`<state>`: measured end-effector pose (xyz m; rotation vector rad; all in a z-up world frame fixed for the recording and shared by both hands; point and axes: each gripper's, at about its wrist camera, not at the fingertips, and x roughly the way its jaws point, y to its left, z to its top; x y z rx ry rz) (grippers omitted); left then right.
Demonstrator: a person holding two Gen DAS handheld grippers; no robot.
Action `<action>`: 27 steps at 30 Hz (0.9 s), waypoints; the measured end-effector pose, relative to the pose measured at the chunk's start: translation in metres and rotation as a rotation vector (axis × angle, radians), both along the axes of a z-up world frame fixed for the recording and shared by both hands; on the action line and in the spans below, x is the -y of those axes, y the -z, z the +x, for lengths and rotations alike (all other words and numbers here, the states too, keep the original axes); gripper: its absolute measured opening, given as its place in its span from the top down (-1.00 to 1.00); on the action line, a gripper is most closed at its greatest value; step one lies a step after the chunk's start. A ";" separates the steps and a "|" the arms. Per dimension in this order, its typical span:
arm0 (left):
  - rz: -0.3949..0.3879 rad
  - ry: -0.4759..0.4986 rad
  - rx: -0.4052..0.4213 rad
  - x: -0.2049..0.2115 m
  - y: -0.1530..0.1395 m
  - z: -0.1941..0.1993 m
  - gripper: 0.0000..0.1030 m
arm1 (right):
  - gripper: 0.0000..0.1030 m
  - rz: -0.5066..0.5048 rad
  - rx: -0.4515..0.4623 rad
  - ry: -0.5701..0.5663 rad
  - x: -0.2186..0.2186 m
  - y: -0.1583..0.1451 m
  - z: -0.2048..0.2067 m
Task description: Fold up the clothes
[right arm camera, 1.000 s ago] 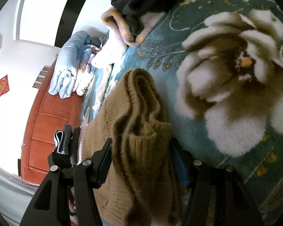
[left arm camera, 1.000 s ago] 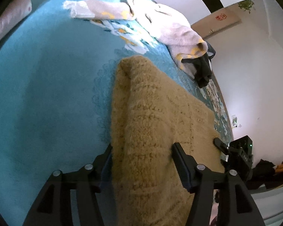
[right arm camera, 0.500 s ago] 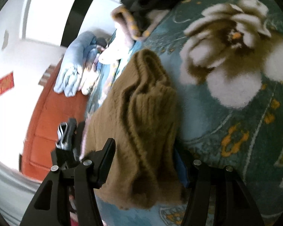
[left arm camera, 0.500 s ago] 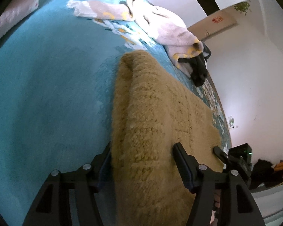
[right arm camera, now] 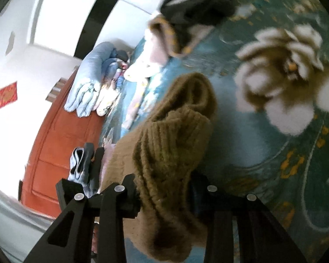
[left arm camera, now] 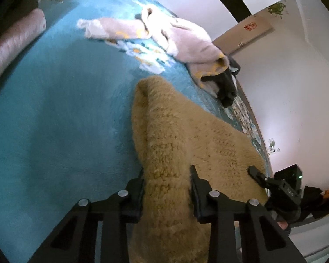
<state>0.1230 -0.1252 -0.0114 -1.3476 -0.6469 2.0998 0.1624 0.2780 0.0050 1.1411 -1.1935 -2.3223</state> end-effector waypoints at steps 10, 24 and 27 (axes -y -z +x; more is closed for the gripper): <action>0.057 0.016 -0.147 0.045 -0.068 0.009 0.34 | 0.30 0.083 -0.117 -0.082 0.056 -0.080 0.001; -0.125 -0.225 -0.433 0.248 -0.235 -0.031 0.34 | 0.30 0.057 -0.313 -0.332 0.269 -0.205 -0.129; -0.141 -0.285 -0.438 0.292 -0.237 -0.046 0.34 | 0.30 0.043 -0.309 -0.359 0.319 -0.201 -0.151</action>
